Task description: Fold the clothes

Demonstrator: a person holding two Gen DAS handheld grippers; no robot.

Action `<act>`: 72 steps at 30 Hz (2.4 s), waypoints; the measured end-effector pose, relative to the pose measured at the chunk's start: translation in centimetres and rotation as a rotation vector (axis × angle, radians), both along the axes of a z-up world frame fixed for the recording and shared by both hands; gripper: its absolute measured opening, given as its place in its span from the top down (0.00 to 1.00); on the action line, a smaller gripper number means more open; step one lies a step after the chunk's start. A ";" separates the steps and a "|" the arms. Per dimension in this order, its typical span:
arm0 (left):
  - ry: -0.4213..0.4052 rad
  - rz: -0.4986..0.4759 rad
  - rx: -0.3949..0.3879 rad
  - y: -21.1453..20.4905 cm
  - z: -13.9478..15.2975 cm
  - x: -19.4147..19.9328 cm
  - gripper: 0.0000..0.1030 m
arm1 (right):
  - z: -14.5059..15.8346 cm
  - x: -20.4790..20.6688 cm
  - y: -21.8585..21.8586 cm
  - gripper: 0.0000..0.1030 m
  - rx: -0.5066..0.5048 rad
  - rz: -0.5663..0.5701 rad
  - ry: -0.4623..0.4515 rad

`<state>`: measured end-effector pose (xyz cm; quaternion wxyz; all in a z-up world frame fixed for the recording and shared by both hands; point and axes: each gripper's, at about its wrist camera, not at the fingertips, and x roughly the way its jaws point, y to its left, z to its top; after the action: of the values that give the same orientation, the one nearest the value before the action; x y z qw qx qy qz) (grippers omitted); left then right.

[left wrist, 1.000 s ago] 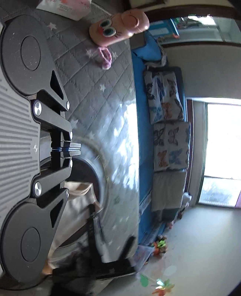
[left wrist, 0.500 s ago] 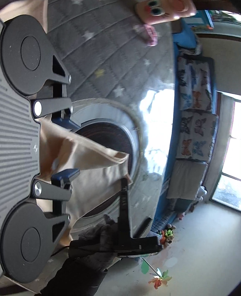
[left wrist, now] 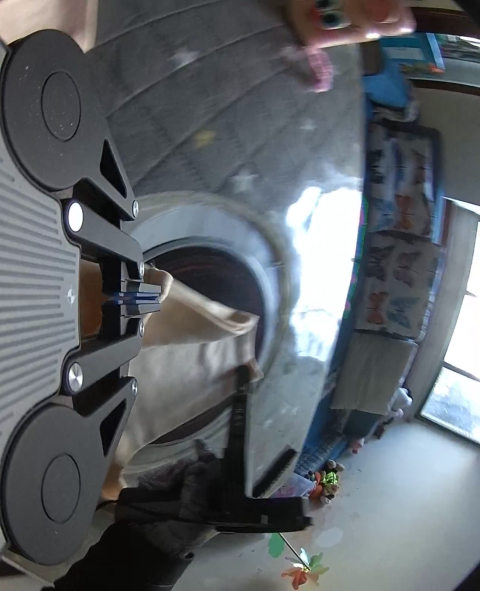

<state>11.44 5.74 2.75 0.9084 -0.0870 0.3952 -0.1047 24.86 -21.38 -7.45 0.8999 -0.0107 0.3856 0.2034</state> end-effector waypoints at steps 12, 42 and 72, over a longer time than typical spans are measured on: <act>-0.197 0.067 0.323 2.4 2.0 5.8 0.99 | 1.4 0.0 -0.5 0.95 0.003 -0.043 -0.058; -0.122 0.070 0.314 2.7 -1.4 8.5 0.77 | 3.5 2.0 0.5 0.87 -0.081 -0.039 -0.068; -0.163 -0.272 0.258 -8.7 -2.4 -10.7 0.60 | 4.5 -21.5 4.8 0.66 -0.115 0.416 -0.031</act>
<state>0.76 -2.94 0.33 0.9185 0.0932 0.3388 -0.1816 3.38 -16.54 -3.00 0.8422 -0.1447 0.3721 0.3624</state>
